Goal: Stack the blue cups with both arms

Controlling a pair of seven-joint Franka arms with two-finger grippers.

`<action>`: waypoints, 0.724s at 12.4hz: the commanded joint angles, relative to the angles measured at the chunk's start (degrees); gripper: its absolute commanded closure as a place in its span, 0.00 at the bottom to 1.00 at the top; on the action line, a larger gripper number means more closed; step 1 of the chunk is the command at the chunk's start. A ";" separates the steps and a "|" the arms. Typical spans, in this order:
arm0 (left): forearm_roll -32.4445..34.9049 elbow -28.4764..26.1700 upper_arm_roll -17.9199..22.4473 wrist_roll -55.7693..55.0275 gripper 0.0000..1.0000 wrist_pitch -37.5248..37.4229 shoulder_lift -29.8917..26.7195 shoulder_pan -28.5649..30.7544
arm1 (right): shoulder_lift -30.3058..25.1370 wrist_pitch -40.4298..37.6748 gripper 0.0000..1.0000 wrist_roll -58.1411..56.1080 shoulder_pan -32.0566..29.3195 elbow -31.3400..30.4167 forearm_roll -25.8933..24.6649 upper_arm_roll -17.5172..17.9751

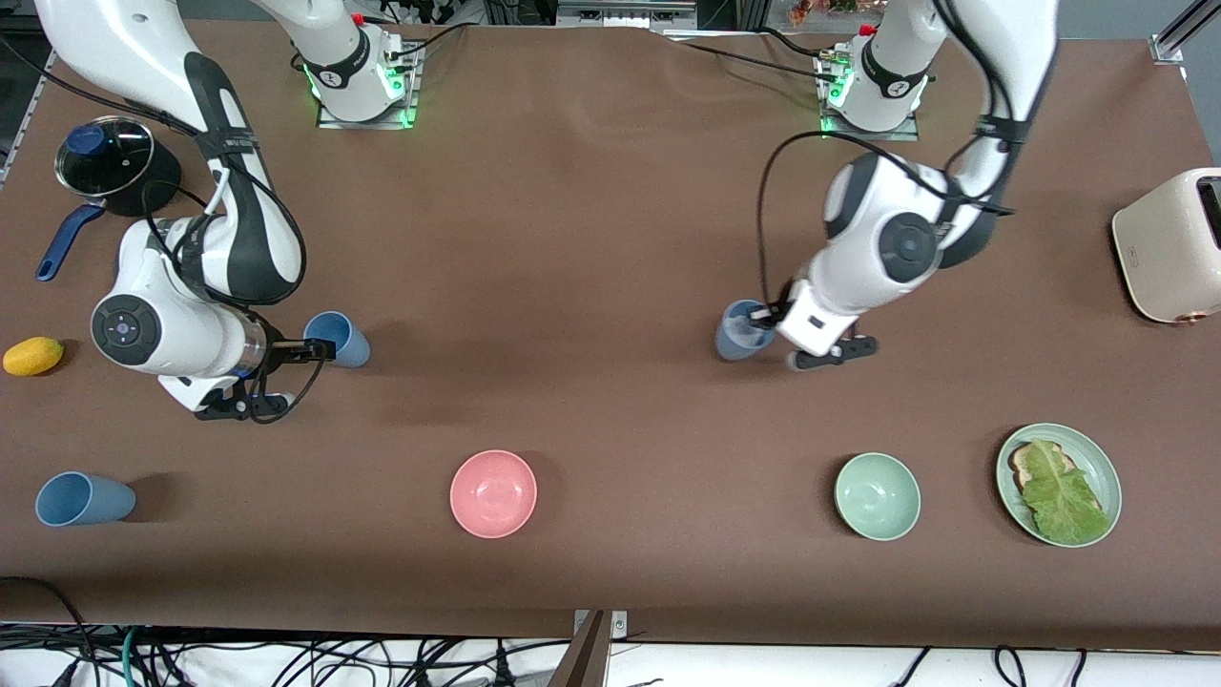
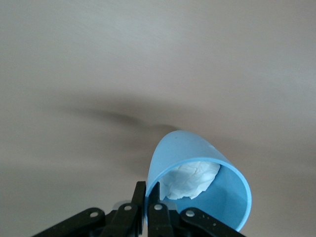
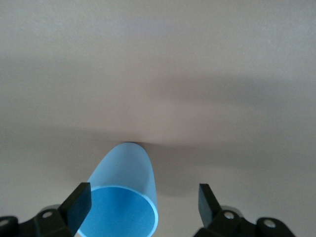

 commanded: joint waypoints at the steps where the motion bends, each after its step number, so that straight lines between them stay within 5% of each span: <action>1: -1.17 9.65 0.88 -8.74 1.00 -1.12 8.12 -5.95 | -0.41 1.96 0.04 -0.21 -0.50 -2.79 0.79 0.13; 6: -0.64 15.39 0.96 -13.34 1.00 -1.03 14.21 -9.23 | -0.41 2.06 0.05 -0.30 -0.59 -3.85 1.14 0.04; 7: -0.47 15.39 1.05 -12.99 0.54 -1.47 13.87 -8.79 | -0.59 1.71 0.05 -0.47 -0.59 -3.68 1.14 -0.05; 8: -0.47 15.56 1.40 -12.99 0.21 -1.99 13.43 -8.53 | -1.02 1.27 0.05 -0.74 -0.59 -3.33 1.14 -0.05; 9: 0.49 15.74 1.84 -12.90 0.00 -3.74 12.99 -8.00 | -1.37 0.48 0.04 -0.83 -0.59 -2.89 1.14 -0.13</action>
